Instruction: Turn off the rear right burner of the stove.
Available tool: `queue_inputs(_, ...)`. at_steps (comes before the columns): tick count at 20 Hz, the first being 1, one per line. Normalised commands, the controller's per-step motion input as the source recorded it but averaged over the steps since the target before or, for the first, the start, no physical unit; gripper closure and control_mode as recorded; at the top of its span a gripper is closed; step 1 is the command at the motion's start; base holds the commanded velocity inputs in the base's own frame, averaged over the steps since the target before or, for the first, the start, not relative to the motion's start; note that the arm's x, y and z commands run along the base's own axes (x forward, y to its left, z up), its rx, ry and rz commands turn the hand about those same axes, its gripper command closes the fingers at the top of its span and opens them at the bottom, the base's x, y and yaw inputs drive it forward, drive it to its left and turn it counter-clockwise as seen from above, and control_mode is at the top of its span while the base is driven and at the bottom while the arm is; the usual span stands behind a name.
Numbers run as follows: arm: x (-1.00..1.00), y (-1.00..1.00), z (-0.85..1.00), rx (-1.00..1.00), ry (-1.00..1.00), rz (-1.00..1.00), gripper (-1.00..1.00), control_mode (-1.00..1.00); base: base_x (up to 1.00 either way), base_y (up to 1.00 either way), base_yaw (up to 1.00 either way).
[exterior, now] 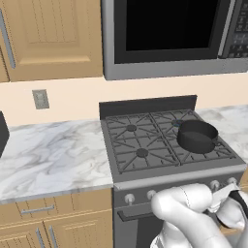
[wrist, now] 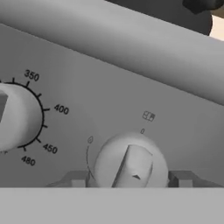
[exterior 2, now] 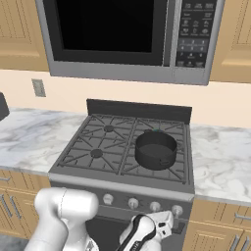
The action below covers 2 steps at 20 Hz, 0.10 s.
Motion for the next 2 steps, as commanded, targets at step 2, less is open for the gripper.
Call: queue_inputs(2,0.17,0.21,0.31,0.36,0.00,-0.05,1.00,-1.00,0.00,0.00,0.00)
